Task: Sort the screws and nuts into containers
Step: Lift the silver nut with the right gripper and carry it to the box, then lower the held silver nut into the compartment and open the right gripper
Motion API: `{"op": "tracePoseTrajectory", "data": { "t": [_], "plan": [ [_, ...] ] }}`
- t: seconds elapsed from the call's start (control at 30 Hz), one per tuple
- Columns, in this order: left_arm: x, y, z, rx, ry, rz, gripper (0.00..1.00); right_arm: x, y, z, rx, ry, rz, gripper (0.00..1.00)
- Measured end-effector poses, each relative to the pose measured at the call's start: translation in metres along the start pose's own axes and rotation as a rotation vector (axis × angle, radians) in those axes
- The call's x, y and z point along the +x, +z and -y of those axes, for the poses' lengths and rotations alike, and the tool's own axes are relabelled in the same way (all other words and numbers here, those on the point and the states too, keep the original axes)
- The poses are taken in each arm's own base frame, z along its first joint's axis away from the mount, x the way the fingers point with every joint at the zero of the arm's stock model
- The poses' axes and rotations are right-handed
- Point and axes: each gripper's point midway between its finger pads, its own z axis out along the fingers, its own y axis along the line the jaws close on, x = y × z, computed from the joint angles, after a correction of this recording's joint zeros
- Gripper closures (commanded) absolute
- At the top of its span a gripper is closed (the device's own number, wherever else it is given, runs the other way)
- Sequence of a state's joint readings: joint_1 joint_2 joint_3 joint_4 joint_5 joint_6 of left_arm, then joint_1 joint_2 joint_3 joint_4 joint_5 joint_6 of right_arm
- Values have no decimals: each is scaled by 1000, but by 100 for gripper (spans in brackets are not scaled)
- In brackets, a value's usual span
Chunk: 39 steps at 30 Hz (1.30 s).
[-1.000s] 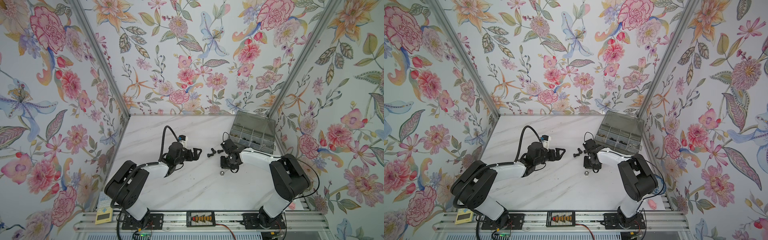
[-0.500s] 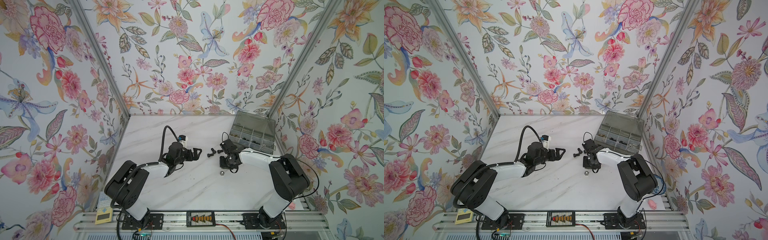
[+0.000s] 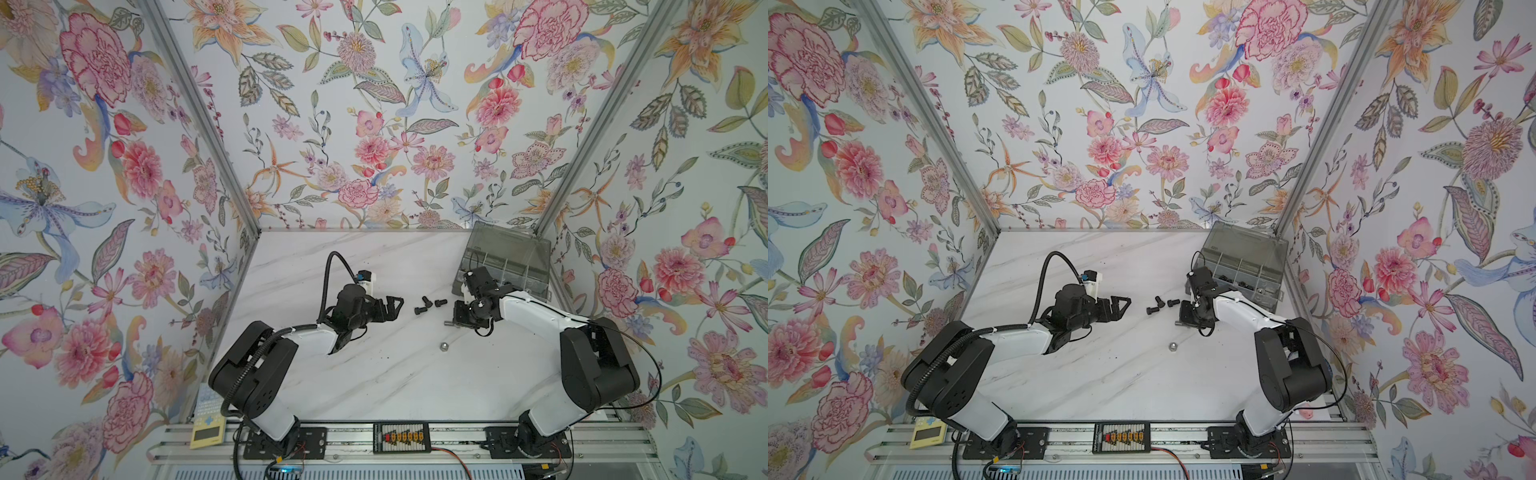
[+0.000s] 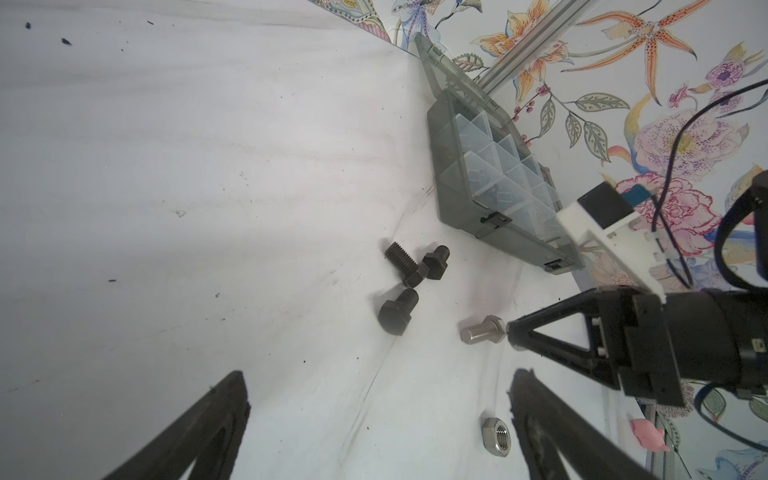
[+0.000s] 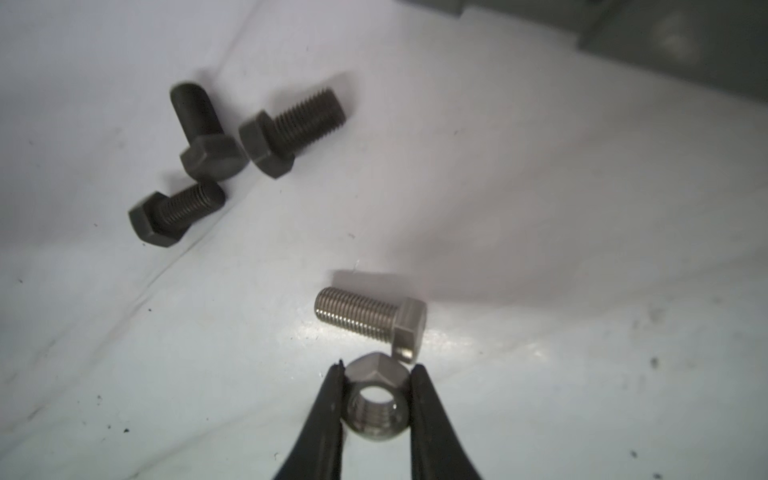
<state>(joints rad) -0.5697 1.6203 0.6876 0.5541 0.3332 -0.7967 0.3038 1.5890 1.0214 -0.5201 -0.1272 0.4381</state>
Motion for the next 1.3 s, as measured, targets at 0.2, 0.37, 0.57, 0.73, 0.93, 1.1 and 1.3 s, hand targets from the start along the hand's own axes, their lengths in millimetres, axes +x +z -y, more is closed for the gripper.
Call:
{"op": "tracePoseTrajectory", "data": {
  "t": [0.2, 0.37, 0.57, 0.73, 0.93, 1.1, 1.3],
  "plan": [
    [0, 0, 0, 0, 0, 0, 1, -63, -36, 56, 19, 124, 142, 100],
    [0, 0, 0, 0, 0, 1, 1, -104, -66, 106, 66, 209, 242, 100],
    [0, 0, 0, 0, 0, 1, 1, -137, -68, 162, 118, 302, 273, 100],
    [0, 0, 0, 0, 0, 1, 1, -138, -51, 202, 154, 374, 232, 100],
    [-2, -1, 1, 3, 1, 4, 1, -136, -43, 229, 167, 430, 208, 100],
    [-1, -1, 1, 3, 1, 4, 1, -147, -46, 237, 162, 440, 226, 100],
    [-2, -1, 1, 2, 1, 5, 1, -152, -34, 242, 163, 445, 213, 100]
  ]
}}
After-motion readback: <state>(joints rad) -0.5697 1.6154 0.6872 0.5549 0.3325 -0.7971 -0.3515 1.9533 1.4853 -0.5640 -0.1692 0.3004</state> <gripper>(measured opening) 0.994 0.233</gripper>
